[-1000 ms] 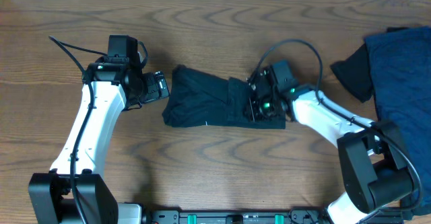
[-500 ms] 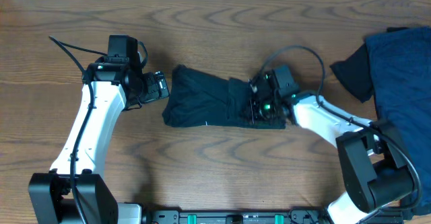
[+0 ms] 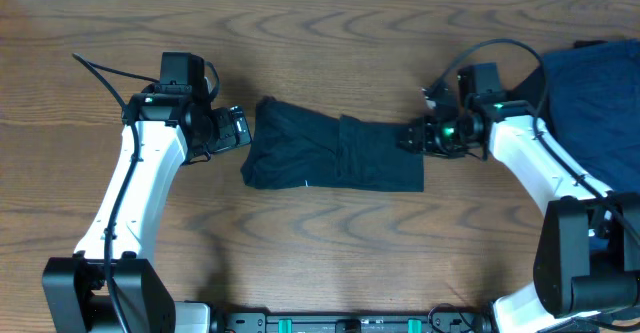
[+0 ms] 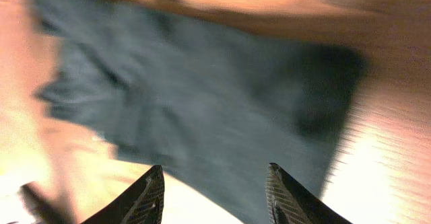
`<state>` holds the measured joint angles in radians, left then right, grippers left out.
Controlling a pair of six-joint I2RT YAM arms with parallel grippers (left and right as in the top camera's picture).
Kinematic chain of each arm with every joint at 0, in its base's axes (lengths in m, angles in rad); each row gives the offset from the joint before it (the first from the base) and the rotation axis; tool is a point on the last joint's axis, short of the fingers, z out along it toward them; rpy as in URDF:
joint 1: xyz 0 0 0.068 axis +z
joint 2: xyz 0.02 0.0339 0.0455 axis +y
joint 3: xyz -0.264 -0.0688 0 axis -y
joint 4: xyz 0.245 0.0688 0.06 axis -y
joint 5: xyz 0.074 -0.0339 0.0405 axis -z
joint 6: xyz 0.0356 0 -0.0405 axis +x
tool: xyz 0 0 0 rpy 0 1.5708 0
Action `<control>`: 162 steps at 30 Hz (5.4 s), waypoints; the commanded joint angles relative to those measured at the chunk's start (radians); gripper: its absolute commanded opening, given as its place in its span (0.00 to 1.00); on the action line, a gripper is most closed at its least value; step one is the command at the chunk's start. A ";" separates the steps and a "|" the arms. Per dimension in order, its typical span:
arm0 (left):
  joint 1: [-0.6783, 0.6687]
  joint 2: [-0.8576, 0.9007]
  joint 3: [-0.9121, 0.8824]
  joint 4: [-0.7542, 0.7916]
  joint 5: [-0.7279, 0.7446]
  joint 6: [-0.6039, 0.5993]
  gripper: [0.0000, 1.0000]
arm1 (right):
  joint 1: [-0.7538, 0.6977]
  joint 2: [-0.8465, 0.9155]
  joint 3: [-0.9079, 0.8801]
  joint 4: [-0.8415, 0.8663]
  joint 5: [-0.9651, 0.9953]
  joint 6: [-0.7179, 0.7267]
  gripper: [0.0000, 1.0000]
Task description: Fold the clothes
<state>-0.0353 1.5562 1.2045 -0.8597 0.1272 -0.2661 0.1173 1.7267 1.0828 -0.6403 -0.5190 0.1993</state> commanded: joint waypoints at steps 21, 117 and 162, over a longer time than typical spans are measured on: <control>0.002 0.011 -0.008 -0.003 -0.008 -0.002 0.98 | 0.000 -0.006 -0.212 0.268 0.149 -0.019 0.38; 0.002 0.011 -0.008 -0.003 -0.008 -0.002 0.98 | -0.274 -0.273 -0.115 0.063 0.012 0.033 0.01; 0.002 0.011 -0.008 -0.003 -0.008 -0.002 0.98 | 0.401 0.119 0.063 0.410 0.047 0.209 0.04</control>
<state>-0.0353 1.5562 1.2045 -0.8600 0.1272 -0.2661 0.5121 1.8416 1.1294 -0.2390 -0.4561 0.3908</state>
